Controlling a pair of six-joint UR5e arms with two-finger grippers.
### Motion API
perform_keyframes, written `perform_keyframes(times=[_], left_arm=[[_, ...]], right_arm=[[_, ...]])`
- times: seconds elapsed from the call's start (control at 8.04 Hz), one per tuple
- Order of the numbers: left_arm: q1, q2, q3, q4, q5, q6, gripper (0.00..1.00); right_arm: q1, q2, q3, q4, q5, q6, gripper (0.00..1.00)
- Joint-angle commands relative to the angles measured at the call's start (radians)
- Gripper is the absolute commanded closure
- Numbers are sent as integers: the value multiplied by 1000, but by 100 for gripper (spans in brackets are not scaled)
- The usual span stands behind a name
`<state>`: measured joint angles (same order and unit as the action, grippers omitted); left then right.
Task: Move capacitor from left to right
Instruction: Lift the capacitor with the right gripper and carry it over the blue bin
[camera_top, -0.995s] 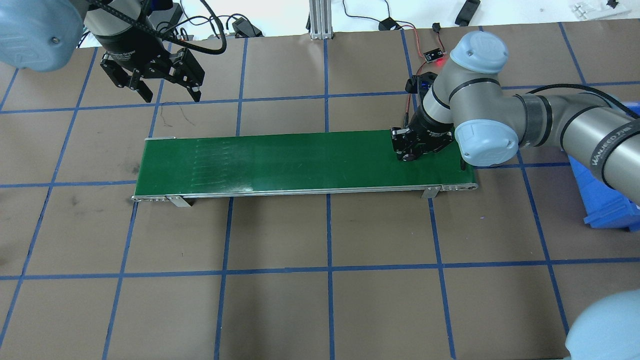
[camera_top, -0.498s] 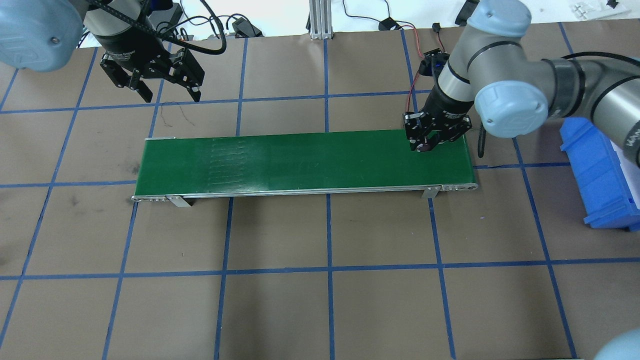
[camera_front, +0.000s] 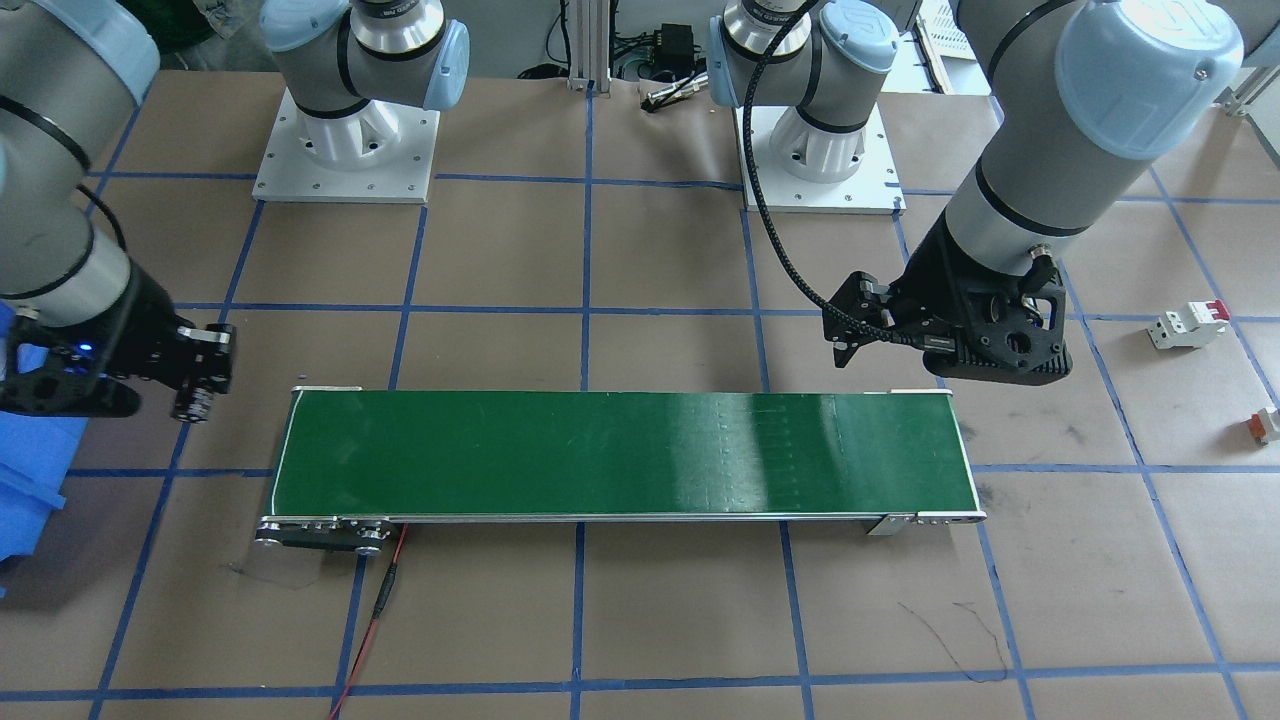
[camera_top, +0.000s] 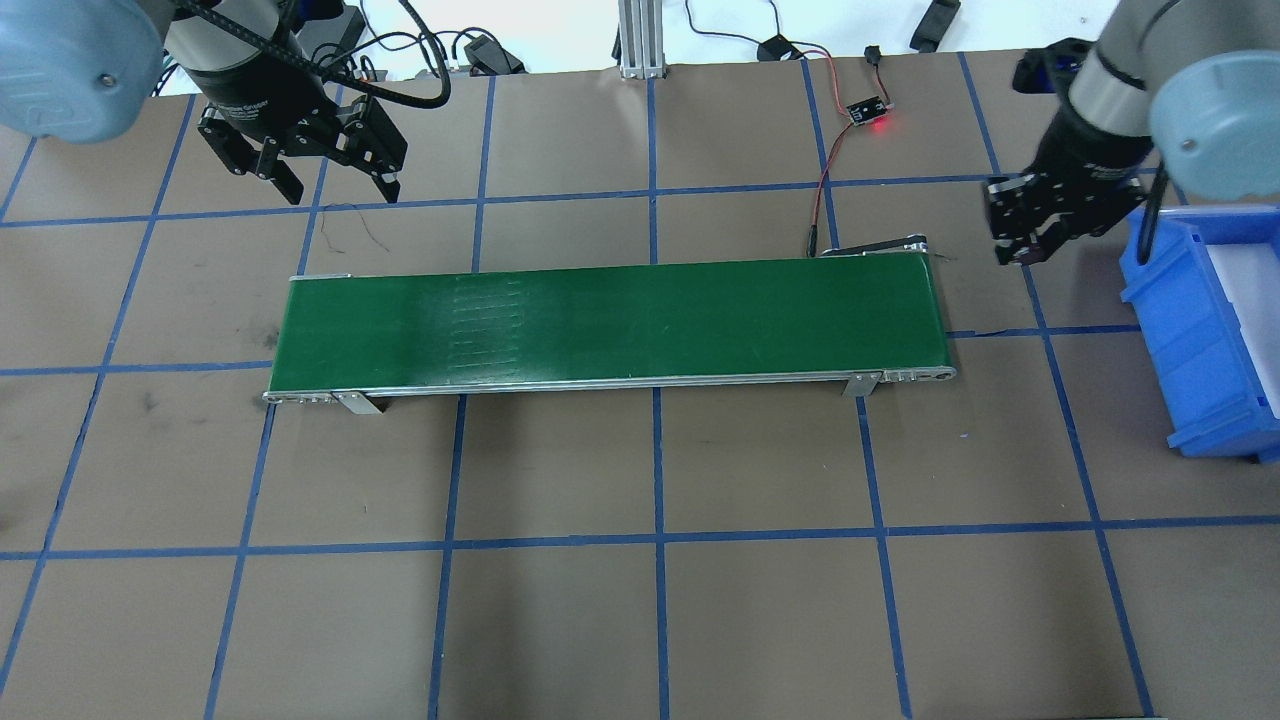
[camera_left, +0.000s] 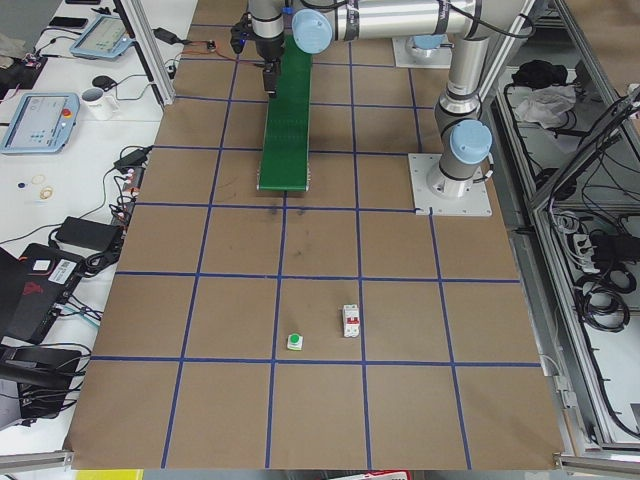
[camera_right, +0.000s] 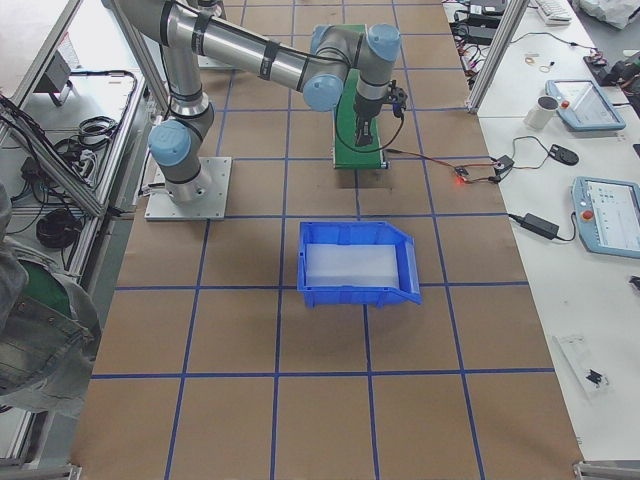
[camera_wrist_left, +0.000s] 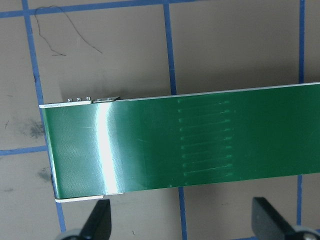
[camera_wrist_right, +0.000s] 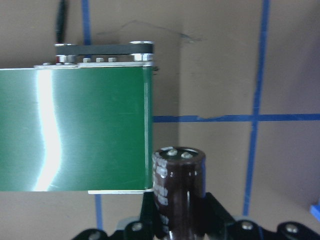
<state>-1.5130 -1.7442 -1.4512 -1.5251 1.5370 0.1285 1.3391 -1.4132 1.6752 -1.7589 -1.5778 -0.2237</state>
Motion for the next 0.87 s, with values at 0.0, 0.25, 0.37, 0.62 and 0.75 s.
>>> perform_keyframes(times=[0.0, 0.25, 0.37, 0.62, 0.75], left_arm=[[2, 0, 0, 0, 0, 0, 0], [2, 0, 0, 0, 0, -1, 0], [2, 0, 0, 0, 0, 0, 0], [2, 0, 0, 0, 0, -1, 0], [2, 2, 0, 0, 0, 0, 0]], right_arm=[[-206, -4, -43, 33, -39, -228, 100], [-329, 11, -46, 21, -66, -334, 100], [-366, 34, -46, -16, -74, -344, 100], [-432, 94, -45, -77, -148, -385, 100], [-448, 121, -45, -80, -149, -387, 100]])
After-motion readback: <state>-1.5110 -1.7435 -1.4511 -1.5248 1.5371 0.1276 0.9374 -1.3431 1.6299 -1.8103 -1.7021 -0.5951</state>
